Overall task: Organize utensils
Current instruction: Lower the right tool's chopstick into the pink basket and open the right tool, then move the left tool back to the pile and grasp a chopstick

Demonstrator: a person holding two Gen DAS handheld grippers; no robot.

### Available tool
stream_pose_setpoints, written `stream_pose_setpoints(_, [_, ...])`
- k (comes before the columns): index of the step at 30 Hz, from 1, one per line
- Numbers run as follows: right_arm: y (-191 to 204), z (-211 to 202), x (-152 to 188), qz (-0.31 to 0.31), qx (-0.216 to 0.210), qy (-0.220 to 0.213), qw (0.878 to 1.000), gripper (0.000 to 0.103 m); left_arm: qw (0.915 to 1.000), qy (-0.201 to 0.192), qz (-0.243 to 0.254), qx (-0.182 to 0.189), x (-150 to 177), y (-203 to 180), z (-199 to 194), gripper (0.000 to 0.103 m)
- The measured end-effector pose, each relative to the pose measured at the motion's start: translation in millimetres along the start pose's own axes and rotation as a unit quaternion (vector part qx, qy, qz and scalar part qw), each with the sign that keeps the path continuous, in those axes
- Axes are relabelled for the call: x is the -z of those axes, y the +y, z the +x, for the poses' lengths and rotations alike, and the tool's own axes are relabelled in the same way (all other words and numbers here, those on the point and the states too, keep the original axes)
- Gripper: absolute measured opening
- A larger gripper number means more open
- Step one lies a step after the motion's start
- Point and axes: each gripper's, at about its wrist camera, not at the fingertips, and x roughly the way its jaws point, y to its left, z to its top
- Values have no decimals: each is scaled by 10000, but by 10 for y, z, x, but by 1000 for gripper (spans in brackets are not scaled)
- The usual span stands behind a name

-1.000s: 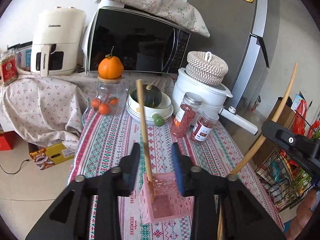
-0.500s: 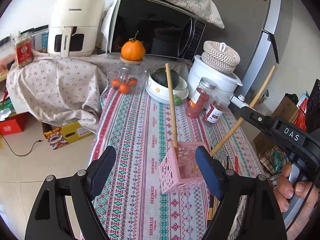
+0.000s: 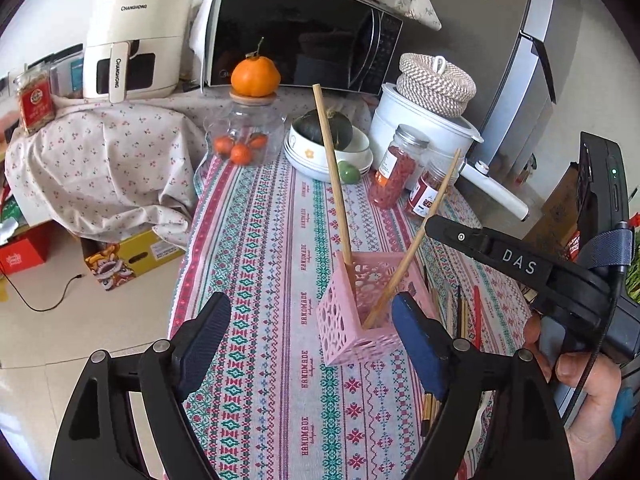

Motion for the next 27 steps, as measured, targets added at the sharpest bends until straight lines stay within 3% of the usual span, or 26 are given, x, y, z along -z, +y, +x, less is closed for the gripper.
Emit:
stream_pose_setpoints(2, [-20, 2, -4, 40, 46, 23, 10000, 14, 10000, 43, 26, 5, 13, -16, -1, 85])
stream_pose_setpoints(4, [-49, -20, -20, 80, 87, 35, 9999, 36, 9999, 83, 74, 13, 26, -42, -9, 85])
stream_pose_setpoints(6, [-89, -91, -37, 128, 82, -26, 9999, 48, 9998, 121, 132, 16, 45, -75, -25, 87])
stream_pose_setpoints(10, [-153, -301, -85, 92, 109, -146, 9998, 64, 9995, 252, 195, 79, 93, -151, -62, 90])
stream_pose_setpoints(17, [-387, -715, -83, 163, 338, -126, 9992, 80, 9965, 700, 344, 291, 259, -359, -88, 97])
stream_pose_setpoints(27, [-927, -1007, 206, 303, 1200, 750, 9895, 86, 9860, 1469, 760, 223, 545, -815, 55, 103])
